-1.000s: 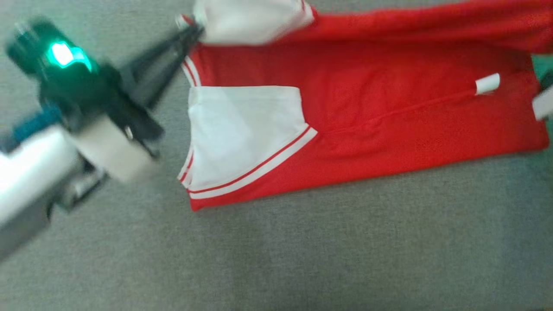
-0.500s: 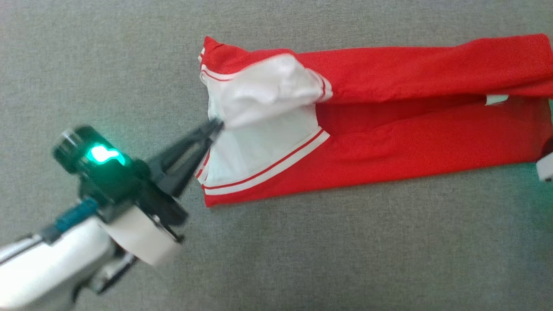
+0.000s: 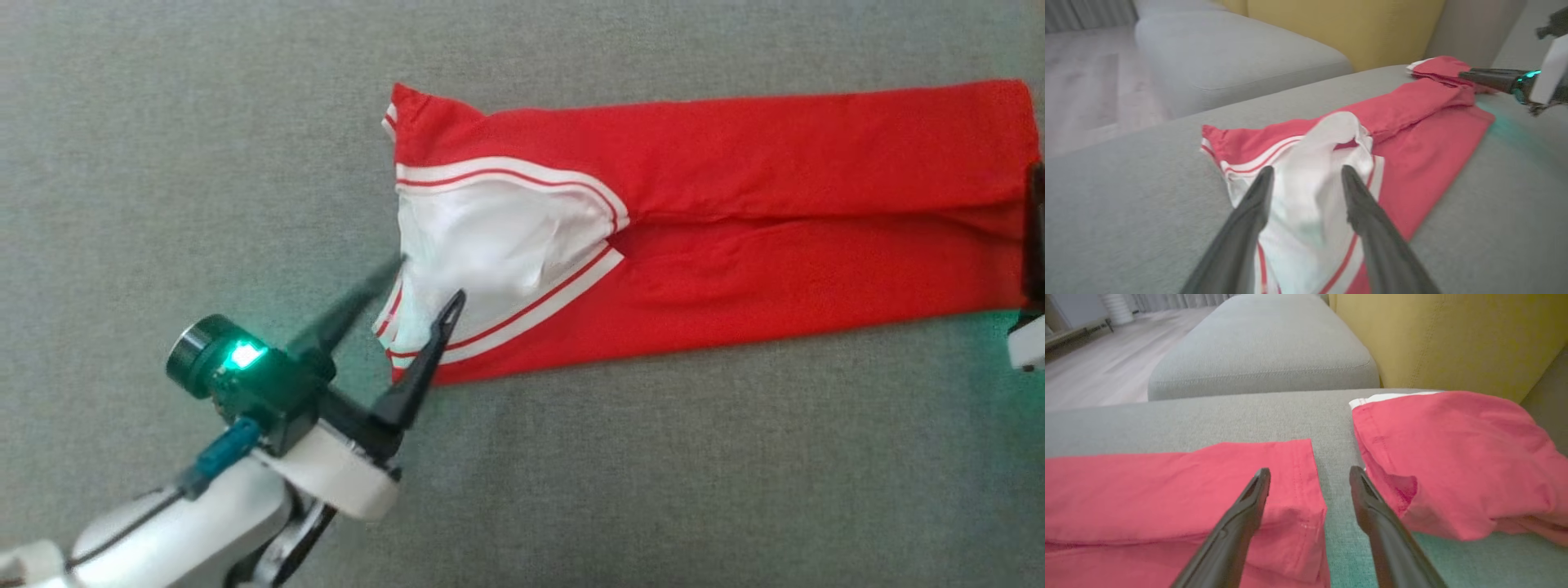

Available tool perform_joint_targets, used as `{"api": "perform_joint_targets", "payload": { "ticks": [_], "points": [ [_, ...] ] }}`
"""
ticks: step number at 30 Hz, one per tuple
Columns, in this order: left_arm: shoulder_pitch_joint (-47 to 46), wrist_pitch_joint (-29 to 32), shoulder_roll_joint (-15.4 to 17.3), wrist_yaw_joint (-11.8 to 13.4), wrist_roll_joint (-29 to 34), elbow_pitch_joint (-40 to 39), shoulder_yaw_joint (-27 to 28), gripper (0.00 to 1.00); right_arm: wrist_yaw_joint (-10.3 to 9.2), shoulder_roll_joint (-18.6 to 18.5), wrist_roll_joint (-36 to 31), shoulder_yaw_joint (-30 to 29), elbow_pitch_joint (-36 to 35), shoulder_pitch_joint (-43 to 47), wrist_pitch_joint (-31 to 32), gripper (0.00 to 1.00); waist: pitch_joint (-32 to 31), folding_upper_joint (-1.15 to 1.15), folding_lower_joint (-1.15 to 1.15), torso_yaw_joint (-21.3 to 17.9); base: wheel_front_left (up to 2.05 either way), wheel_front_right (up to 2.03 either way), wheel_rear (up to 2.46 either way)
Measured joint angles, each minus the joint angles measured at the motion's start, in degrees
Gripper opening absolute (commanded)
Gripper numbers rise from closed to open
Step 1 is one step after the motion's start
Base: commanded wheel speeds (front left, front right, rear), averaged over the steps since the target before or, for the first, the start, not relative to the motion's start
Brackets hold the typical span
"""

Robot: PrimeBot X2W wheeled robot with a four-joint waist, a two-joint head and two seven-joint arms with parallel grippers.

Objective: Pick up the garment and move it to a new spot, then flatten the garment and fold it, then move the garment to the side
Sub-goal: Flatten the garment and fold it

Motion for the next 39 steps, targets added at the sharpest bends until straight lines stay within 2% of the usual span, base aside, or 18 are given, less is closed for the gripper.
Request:
{"api": "perform_joint_targets", "payload": {
  "ticks": [4, 7, 12, 15, 21, 26, 27, 28, 29, 39],
  "points": [
    [3.9, -0.6, -5.5, 5.6, 3.4, 3.1, 5.9, 1.0, 0.0, 2.7, 0.0, -1.8, -0.9, 2.5, -3.2, 1.0, -1.1, 0.0, 0.0, 0.7, 0.0, 0.0, 0.0],
    [9.0, -0.7, -11.1, 9.1, 9.9, 3.1, 12.9, 1.0, 0.0, 5.3, 0.4, -2.9, -1.3, 5.7, -5.3, 1.0, -2.0, 0.0, -0.01, 1.2, 0.0, 0.0, 0.0],
    [18.2, -0.8, -17.8, 12.1, 21.0, 3.3, 22.7, 1.0, 0.0, 6.2, 0.6, -5.0, 0.2, 5.9, -5.8, 1.0, -2.8, 0.0, -0.01, 2.0, 0.0, 0.0, 0.0],
    [21.9, -0.9, -21.3, 11.8, 26.1, 3.5, 26.6, 1.0, 0.0, 6.3, 0.6, -6.8, 2.3, 3.9, -5.4, 1.0, -2.9, 0.0, -0.01, 2.8, 0.0, 0.0, 0.0],
    [25.9, -0.9, -27.0, 6.5, 31.6, 4.3, 31.7, 1.0, 0.0, 6.3, -0.7, -11.0, 9.8, -0.9, 0.8, 1.0, -3.0, 0.0, 0.0, 5.2, 0.0, 0.0, 0.0],
    [27.9, -0.9, -29.7, 2.6, 34.6, 5.2, 35.6, 1.0, 0.0, 6.3, -1.0, -10.4, 12.4, -1.1, 6.3, 0.99, -3.6, 0.0, -0.01, 6.1, 0.0, 0.0, 0.0],
    [28.3, -0.9, -29.9, 2.0, 35.1, 5.3, 36.3, 1.0, 0.0, 6.3, -0.3, -10.0, 12.1, -1.1, 7.2, 0.85, -3.6, 0.0, -0.01, 6.0, 0.0, 0.0, 0.0],
    [28.8, -0.9, -30.2, 1.5, 35.5, 5.3, 37.1, 1.0, 0.0, 6.3, 0.3, -9.7, 11.8, -1.1, 7.8, 0.48, -3.7, 0.0, -0.01, 5.9, 0.0, 0.0, 0.0],
    [29.2, -0.9, -30.5, 0.9, 35.9, 5.4, 37.8, 1.0, 0.0, 6.3, 0.9, -9.5, 11.4, -1.1, 8.3, 0.0, -3.7, 0.0, 0.0, 5.7, 0.0, 0.0, 0.0],
    [31.4, -0.9, -32.8, -3.6, 39.7, 5.7, 43.4, 1.0, 0.01, 5.7, 2.2, -9.5, 5.7, 1.1, 8.7, 0.0, -4.5, 0.0, 0.0, 2.1, 0.0, 0.0, 0.0]
  ]
}}
